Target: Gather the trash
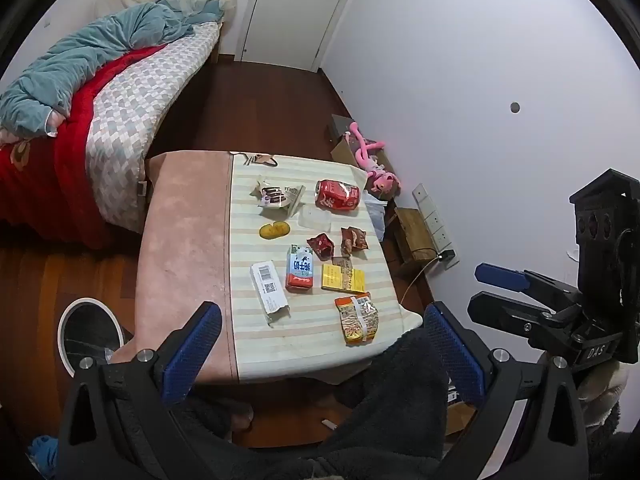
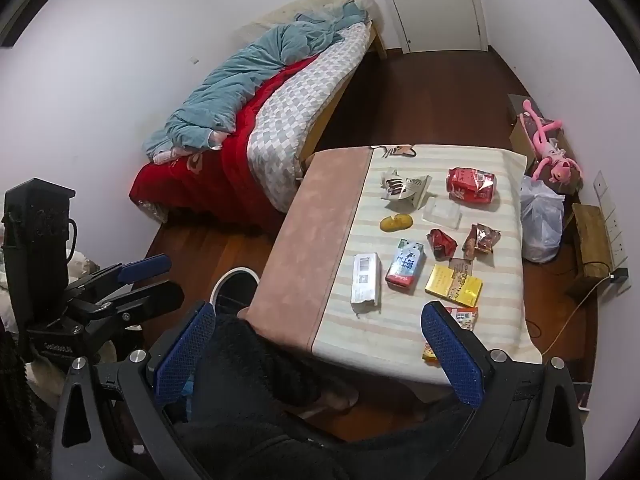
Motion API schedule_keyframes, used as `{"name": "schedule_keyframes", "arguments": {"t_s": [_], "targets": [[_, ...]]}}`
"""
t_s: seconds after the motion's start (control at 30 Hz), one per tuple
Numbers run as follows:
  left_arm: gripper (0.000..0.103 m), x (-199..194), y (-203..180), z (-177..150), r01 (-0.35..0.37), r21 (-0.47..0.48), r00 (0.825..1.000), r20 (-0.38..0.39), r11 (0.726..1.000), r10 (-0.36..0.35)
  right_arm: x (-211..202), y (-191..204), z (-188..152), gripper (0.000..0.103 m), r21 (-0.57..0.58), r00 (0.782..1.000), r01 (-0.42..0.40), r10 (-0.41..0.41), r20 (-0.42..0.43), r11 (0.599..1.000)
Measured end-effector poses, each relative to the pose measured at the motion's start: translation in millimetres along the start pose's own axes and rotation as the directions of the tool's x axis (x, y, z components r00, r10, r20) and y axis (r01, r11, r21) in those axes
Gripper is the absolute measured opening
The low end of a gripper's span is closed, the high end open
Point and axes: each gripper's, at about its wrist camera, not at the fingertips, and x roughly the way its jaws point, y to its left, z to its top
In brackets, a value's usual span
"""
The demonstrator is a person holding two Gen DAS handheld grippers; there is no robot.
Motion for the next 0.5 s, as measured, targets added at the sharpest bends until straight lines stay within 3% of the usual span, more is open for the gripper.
{"name": "schedule_keyframes", "arguments": {"t_s": [0.5], "targets": [[0.103, 1.8, -1.0, 4.4, 0.031, 0.003, 0.999, 0.005, 1.000, -0.031, -1.7, -6.6, 0.1, 0.103, 0.018, 0.999, -0.036, 0.036, -0.001, 0.999]]}}
